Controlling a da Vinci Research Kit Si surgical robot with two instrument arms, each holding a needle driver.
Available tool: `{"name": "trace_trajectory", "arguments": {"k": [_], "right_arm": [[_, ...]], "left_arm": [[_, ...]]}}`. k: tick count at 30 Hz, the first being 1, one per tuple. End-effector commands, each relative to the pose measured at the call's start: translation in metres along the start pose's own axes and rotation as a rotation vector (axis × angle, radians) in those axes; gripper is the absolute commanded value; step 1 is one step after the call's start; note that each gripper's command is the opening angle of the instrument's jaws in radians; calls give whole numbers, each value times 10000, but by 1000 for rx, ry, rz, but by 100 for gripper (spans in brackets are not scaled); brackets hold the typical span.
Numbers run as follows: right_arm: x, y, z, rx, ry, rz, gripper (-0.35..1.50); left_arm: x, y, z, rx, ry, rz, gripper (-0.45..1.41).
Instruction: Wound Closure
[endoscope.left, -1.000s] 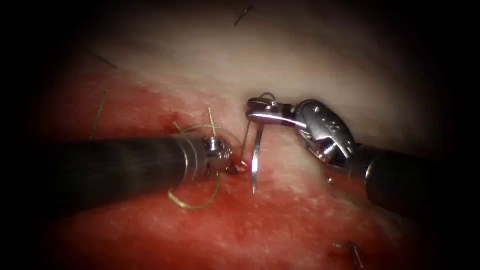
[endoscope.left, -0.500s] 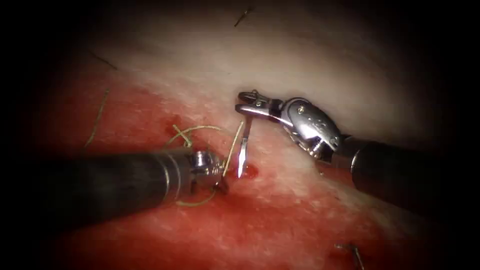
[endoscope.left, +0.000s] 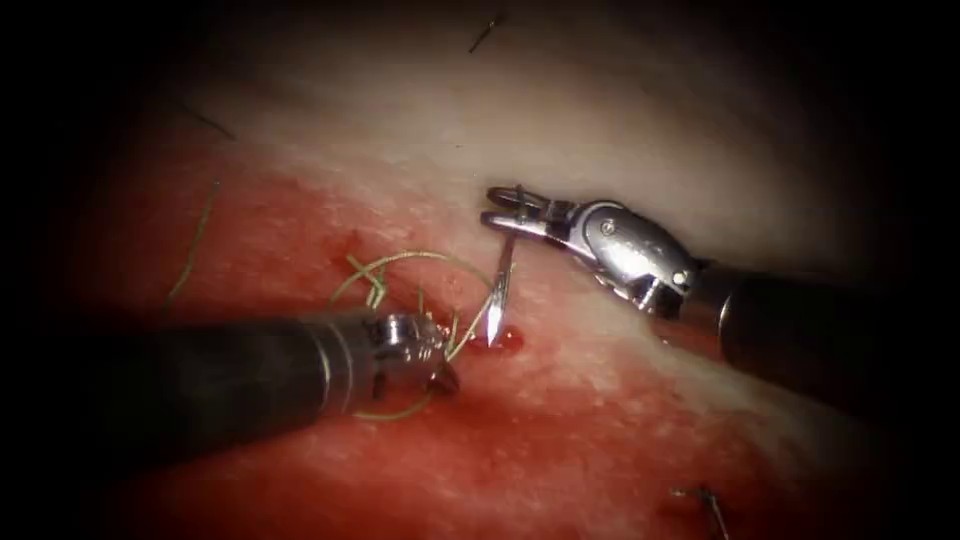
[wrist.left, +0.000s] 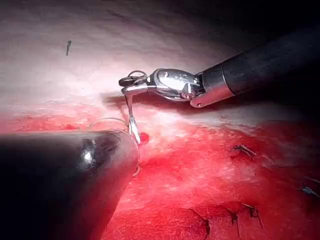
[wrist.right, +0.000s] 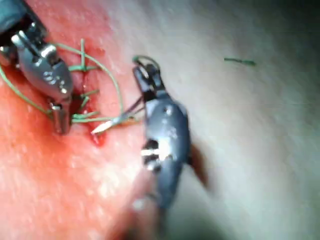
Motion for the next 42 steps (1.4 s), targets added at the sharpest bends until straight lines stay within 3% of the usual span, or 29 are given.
{"name": "trace_trajectory", "arguments": {"k": [1,7,17,31,35,41,42], "right_arm": [[0,1,2,4,3,6,-35],[23,4,-21,21,10,29,-35],[33,0,-39,23,17,49,-35],[34,-7,-41,21,19,54,-35],[34,-7,-40,18,21,54,-35],[33,-6,-36,12,19,53,-35],[33,-6,-34,10,19,53,-35]], "left_arm": [[5,-4,2,11,19,-7,-45],[28,-20,-10,68,163,-39,-45],[26,-51,17,74,178,-39,-45],[-11,-89,47,32,34,-41,-45],[-14,-86,55,-39,-40,-35,-45],[-10,-78,56,-142,-63,-45,-45],[-9,-77,55,-158,-64,-49,-30]]}}
